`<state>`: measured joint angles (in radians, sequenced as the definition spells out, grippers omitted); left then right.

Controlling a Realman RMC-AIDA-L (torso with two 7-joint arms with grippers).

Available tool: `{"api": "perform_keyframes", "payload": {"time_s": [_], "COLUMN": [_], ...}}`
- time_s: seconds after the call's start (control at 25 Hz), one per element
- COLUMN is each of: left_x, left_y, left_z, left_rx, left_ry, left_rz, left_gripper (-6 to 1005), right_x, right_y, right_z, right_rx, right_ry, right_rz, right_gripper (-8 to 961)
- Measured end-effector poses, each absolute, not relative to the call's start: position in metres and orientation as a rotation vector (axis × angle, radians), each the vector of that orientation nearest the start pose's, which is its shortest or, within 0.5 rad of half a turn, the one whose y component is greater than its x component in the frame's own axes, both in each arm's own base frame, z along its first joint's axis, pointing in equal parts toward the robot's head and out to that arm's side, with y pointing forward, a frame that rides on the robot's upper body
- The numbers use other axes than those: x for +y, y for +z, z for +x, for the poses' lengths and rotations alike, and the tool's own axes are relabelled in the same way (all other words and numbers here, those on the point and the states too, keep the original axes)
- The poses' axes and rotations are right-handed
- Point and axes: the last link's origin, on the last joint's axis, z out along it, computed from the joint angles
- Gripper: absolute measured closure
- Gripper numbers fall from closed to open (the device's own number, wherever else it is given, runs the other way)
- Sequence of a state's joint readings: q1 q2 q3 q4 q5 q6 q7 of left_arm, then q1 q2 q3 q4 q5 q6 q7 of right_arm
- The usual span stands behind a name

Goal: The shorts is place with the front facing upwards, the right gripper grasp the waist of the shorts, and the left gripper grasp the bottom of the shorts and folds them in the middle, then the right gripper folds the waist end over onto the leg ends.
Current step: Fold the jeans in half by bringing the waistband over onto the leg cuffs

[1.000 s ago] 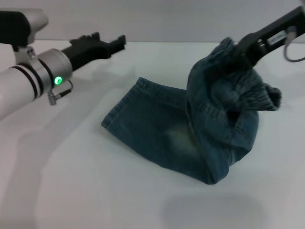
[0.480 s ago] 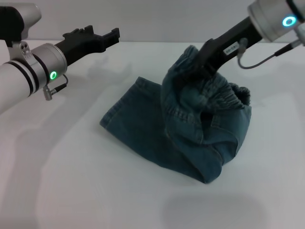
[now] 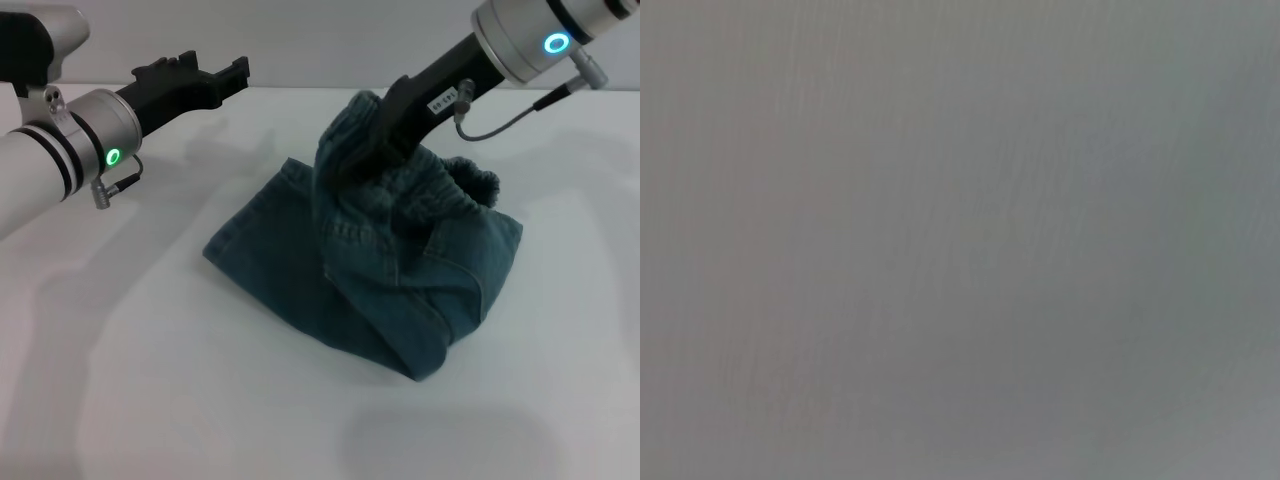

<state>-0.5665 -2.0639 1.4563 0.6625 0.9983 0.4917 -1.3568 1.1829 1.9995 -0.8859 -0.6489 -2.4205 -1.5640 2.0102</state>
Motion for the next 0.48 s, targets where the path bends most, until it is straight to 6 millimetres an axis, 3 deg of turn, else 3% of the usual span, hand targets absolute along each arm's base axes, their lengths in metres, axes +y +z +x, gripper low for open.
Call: {"api": "perform_keyframes", "payload": {"time_s": [0.24, 0.36, 0.48], "left_x": [0.432, 0.433, 0.434], "left_y": [-0.023, -0.021, -0.017], "left_z": [-0.229, -0.231, -0.236], "left_rx": [-0.832, -0.840, -0.858], "left_ry": [-0.648, -0.648, -0.656], "left_rz": [-2.033, -2.020, -1.994], "left_gripper": [186, 324, 321], "right_x": [0.431, 0.429, 0.426], "right_y": [-0.015, -0.019, -0.024], "right_z": [0.067, 0.060, 0.054], "right_rx": [0.425, 0.382, 0.318], "right_ry": [-0.130, -0.161, -0.242], "right_rz": [-3.048, -3.061, -3.075], "right_gripper": [516, 469, 453]}}
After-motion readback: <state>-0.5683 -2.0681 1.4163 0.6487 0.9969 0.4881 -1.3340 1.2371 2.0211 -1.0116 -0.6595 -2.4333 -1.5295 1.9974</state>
